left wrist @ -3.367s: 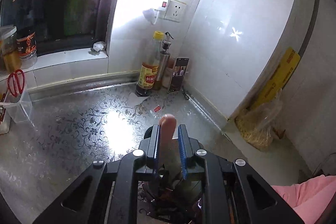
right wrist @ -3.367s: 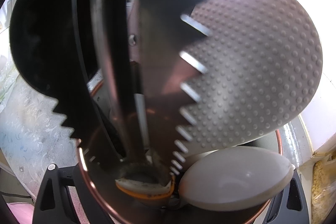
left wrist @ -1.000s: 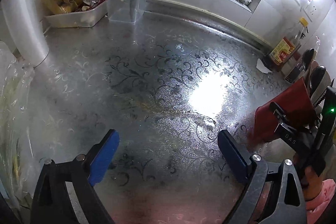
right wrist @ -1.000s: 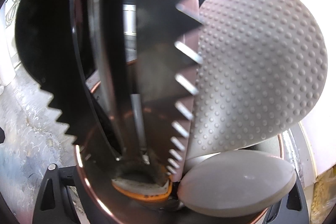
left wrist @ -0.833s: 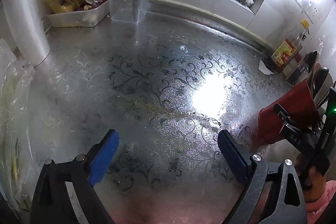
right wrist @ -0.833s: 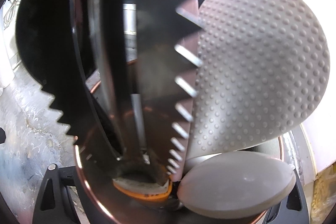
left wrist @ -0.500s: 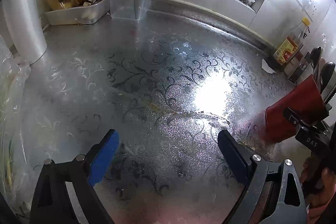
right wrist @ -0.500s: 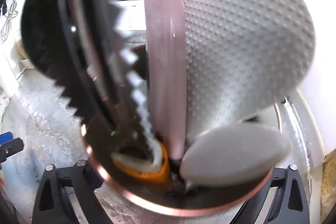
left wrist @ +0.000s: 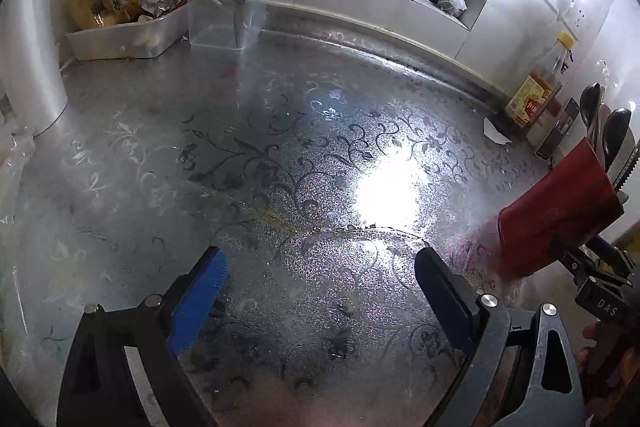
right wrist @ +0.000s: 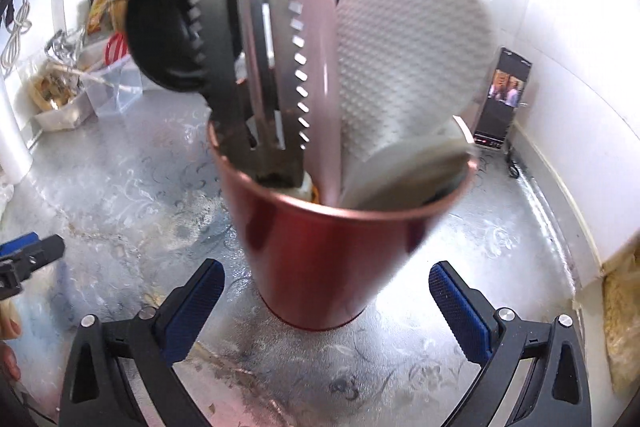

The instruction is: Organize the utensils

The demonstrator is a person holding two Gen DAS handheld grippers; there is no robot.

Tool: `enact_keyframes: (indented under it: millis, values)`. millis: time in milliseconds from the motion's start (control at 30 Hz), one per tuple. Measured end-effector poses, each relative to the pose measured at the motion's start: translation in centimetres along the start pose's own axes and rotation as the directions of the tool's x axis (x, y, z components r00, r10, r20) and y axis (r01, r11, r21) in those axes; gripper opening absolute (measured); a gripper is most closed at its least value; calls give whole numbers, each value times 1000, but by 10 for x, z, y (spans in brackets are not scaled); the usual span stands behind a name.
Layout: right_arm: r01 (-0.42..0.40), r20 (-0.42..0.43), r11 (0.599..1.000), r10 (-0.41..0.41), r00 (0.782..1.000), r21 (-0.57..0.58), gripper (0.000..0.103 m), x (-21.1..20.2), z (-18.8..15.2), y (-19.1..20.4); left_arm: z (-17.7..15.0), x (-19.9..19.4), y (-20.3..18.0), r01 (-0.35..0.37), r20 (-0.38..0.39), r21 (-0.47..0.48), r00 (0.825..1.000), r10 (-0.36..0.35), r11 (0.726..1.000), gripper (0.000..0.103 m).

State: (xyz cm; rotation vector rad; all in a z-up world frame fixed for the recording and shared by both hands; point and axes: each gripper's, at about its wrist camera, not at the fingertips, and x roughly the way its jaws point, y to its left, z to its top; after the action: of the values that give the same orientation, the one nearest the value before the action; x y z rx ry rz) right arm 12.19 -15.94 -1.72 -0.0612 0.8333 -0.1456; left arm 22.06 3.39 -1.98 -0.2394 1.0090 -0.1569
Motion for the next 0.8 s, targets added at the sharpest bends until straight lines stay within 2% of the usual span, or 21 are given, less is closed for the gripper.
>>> enact_keyframes:
  millis: [233, 400, 533, 800]
  values:
    - [-14, 45, 999, 12, 999, 36, 103, -40, -38, 0, -9, 3, -8, -14, -11, 25, 1000, 14, 1000, 95]
    - [-43, 46, 998, 40, 998, 55, 103, -55, -46, 6, -14, -14, -18, -11, 24, 40, 1000, 10, 999, 95]
    - [-58, 53, 998, 57, 997, 20, 103, -70, -60, 7, -19, -31, -26, -5, 46, 12, 999, 5, 1000, 95]
    - [-130, 33, 991, 129, 991, 12, 103, -62, -68, -17, -41, -57, -46, -113, 57, 10, 992, 112, 994, 95]
